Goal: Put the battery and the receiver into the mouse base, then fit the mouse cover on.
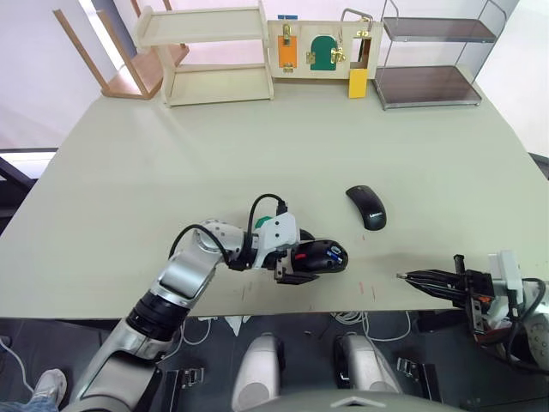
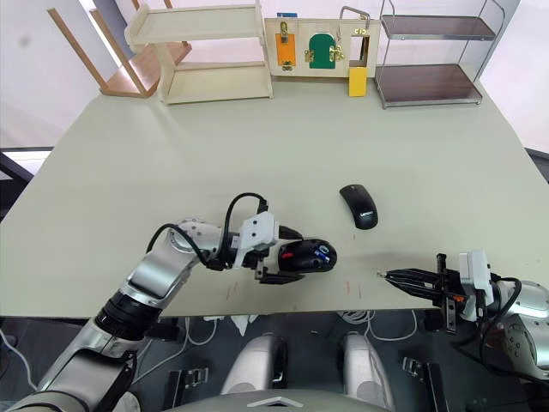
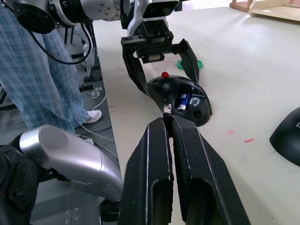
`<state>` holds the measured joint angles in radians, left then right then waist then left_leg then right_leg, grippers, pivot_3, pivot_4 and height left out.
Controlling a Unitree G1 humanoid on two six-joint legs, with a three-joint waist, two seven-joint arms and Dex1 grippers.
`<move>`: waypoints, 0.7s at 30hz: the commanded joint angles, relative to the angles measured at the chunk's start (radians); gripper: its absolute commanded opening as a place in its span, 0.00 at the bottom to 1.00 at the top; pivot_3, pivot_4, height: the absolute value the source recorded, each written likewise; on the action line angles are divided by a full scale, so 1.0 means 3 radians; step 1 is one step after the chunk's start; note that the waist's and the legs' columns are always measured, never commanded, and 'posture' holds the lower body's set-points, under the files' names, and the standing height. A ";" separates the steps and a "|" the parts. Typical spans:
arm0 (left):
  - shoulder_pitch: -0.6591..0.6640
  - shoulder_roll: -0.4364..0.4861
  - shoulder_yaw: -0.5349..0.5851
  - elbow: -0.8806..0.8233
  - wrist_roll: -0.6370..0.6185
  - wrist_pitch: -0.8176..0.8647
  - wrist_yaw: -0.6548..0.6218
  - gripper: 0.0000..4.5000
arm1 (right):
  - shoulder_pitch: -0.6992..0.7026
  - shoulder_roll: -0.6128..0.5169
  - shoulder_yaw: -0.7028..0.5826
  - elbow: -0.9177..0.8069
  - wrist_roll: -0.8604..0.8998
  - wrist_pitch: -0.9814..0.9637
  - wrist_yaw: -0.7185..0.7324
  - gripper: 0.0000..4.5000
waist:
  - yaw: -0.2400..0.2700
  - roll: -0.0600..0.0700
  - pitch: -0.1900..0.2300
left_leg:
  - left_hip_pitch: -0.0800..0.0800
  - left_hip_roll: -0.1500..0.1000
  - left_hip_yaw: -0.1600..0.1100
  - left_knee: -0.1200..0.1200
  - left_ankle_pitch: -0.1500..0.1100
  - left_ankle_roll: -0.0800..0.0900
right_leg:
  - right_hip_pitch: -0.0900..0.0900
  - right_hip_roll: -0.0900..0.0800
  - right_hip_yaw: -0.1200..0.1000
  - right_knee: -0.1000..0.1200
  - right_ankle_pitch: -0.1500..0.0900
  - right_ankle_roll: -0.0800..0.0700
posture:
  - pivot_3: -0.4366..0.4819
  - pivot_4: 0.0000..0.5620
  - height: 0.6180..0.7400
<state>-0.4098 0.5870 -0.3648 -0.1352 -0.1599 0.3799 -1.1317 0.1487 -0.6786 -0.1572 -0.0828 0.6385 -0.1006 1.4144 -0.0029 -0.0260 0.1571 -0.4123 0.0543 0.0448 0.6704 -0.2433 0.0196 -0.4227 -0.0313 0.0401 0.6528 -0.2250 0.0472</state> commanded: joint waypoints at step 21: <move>-0.0129 -0.0248 -0.0292 0.0091 0.0276 0.0156 0.0168 0.98 | -0.0065 0.0080 -0.0096 -0.0339 0.0159 0.0119 -0.0127 0.00 | 0.0052 0.0002 -0.0001 | 0.0001 -0.0001 0.0000 0.0003 0.0000 0.0000 | 0.0000 0.0000 0.0001 0.0007 0.0000 -0.0001 | 0.48 0.27 1.00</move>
<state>-0.4518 0.5157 -0.4438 -0.0978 -0.0861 0.4243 -1.0903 0.1300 -0.6580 -0.1574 -0.1521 0.6667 -0.0674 1.3835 0.0127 -0.0255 0.1568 -0.4117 0.0539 0.0447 0.6714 -0.2433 0.0196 -0.4227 -0.0313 0.0404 0.6550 -0.2249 0.0470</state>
